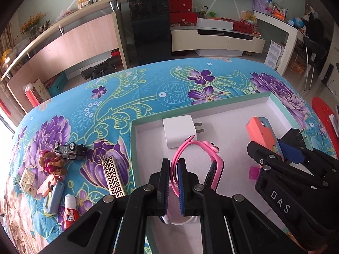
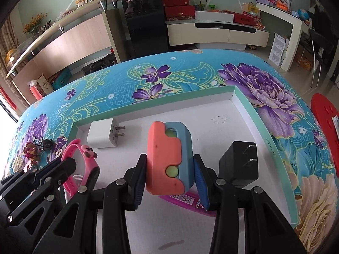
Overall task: Organize rigid objects
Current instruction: 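Lower the comb into the tray with the right tool while the left tool releases the pink watch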
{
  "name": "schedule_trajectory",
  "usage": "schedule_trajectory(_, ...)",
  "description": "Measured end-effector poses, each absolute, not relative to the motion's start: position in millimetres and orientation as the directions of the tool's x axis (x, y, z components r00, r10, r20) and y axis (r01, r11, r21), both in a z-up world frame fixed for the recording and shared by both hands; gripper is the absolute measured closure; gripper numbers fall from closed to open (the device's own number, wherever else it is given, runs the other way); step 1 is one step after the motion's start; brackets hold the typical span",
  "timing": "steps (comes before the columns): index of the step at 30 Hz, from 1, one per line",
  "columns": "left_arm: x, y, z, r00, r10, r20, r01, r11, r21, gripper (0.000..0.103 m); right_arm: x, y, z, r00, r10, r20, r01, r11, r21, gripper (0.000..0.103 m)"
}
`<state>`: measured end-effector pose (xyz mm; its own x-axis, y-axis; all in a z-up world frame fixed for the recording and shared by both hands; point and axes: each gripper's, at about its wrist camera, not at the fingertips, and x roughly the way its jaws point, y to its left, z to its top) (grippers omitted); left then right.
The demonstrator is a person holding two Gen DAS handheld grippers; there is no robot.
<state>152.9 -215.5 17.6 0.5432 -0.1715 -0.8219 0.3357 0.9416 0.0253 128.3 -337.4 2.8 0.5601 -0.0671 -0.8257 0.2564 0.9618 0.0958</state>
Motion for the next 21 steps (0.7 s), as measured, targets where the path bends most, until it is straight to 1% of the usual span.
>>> schedule_trajectory(9,158.2,-224.9,7.8,0.528,-0.145,-0.837,0.338,0.940,0.051,0.093,130.1,-340.9,-4.0,0.533,-0.077,-0.842,0.255,0.964,0.073,0.059)
schedule_trajectory(12,158.9,-223.6,7.1,0.527,-0.141,-0.838,0.332,0.942,0.050,0.091,130.9,-341.8,-7.1,0.519,-0.081,-0.851,0.259,0.964,0.066,0.059)
schedule_trajectory(21,156.0,-209.7,11.5,0.516,-0.140,-0.845,0.303,0.952,0.027,0.091,129.7,-341.8,-4.3,0.512,-0.094,-0.854,0.257,0.965,0.048,0.059)
